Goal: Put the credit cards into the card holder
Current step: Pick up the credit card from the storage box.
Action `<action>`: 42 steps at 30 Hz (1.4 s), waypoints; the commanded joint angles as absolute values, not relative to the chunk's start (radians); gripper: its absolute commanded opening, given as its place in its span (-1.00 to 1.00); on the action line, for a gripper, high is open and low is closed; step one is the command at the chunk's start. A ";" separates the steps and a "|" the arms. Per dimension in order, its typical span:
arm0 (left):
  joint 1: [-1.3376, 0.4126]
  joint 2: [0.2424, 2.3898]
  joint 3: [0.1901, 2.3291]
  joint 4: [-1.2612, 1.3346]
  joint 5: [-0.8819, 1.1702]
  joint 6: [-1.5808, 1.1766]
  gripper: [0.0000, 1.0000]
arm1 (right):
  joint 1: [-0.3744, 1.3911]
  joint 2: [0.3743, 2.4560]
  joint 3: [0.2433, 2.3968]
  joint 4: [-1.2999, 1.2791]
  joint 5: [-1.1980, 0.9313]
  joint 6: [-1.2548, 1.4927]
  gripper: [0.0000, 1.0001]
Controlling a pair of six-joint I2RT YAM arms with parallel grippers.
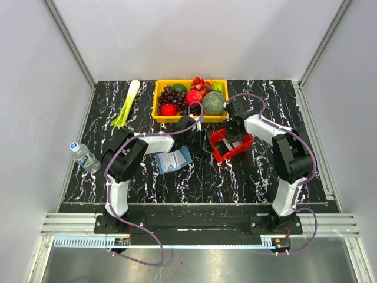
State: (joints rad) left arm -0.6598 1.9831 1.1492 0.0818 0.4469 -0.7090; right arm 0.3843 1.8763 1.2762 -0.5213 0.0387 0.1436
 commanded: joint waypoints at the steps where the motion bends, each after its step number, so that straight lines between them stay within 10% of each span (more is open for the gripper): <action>1: -0.657 1.951 1.143 0.137 0.468 -0.710 -0.09 | 0.387 1.809 1.278 -0.540 0.032 0.163 -0.48; 6: -0.655 1.948 1.134 0.143 0.468 -0.712 -0.09 | 0.380 1.789 1.282 -0.525 0.123 0.153 0.30; 21: -0.655 1.951 1.138 0.152 0.472 -0.719 -0.09 | 0.368 1.943 1.293 -0.564 0.096 0.112 0.47; 33: -0.653 1.957 1.138 0.161 0.482 -0.724 -0.09 | 0.374 1.901 1.272 -0.551 0.009 0.143 -0.53; 42: -0.653 1.950 1.132 0.163 0.486 -0.723 -0.09 | 0.374 1.815 1.269 -0.528 -0.098 0.150 -0.71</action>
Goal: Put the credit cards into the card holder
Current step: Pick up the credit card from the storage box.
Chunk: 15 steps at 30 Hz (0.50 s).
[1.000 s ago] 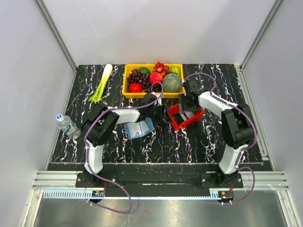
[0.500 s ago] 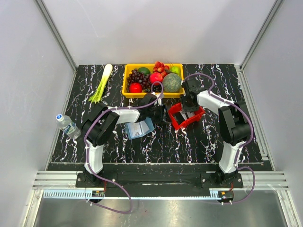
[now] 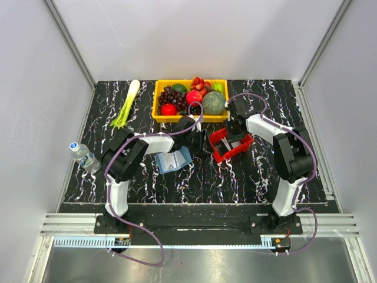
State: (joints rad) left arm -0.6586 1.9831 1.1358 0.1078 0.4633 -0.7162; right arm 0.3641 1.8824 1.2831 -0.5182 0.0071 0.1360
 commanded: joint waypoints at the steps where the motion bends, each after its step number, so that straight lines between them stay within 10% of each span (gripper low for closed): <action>1: -0.652 1.950 1.131 0.163 0.486 -0.723 -0.09 | 0.374 1.804 1.267 -0.525 -0.100 0.155 -0.71; 15: -0.649 1.948 1.135 0.152 0.489 -0.713 -0.09 | 0.310 1.851 1.310 -0.557 0.014 0.169 0.22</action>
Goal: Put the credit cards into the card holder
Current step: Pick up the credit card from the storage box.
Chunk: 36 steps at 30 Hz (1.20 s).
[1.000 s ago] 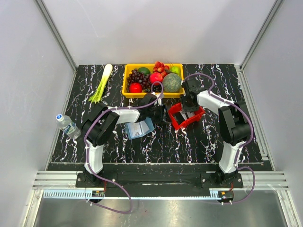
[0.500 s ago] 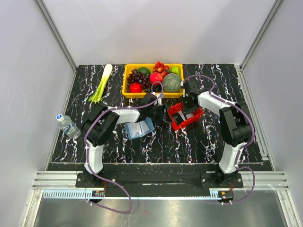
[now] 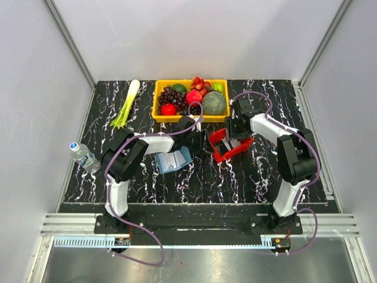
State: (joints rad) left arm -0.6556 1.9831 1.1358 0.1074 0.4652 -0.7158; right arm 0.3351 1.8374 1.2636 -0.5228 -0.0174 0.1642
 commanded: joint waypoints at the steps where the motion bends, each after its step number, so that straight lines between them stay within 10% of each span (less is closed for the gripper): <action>1: -0.649 1.948 1.138 0.150 0.489 -0.713 -0.09 | 0.311 1.871 1.316 -0.571 0.026 0.176 0.24; 28: -0.649 1.979 1.167 0.158 0.500 -0.726 -0.10 | 0.313 1.833 1.213 -0.454 -0.462 0.262 -0.05; 33: -0.649 1.985 1.164 0.173 0.509 -0.739 -0.10 | 0.313 1.832 1.206 -0.434 -0.521 0.273 -0.39; 36: -0.647 1.983 1.164 0.173 0.508 -0.739 -0.10 | 0.313 1.790 1.190 -0.423 -0.393 0.302 -0.08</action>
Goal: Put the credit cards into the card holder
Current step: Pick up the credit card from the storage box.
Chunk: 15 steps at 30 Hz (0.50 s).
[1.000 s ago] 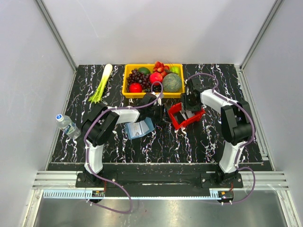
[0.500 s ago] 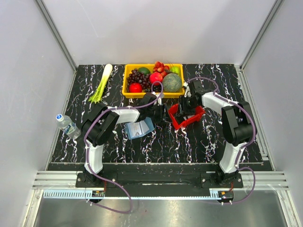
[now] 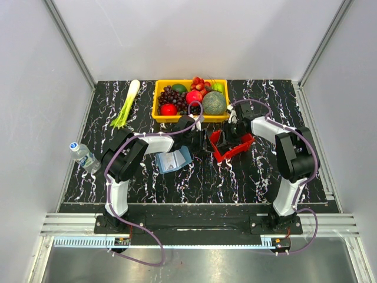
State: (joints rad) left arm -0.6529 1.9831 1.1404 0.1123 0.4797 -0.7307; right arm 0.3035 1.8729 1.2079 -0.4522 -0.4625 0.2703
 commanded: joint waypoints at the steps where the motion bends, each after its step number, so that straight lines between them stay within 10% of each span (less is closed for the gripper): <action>1: -0.649 1.982 1.166 0.172 0.509 -0.739 -0.10 | 0.313 1.775 1.183 -0.414 -0.340 0.304 -0.01; 15: -0.652 1.982 1.123 0.238 0.463 -0.779 -0.01 | 0.313 1.824 1.184 -0.387 -0.282 0.225 0.17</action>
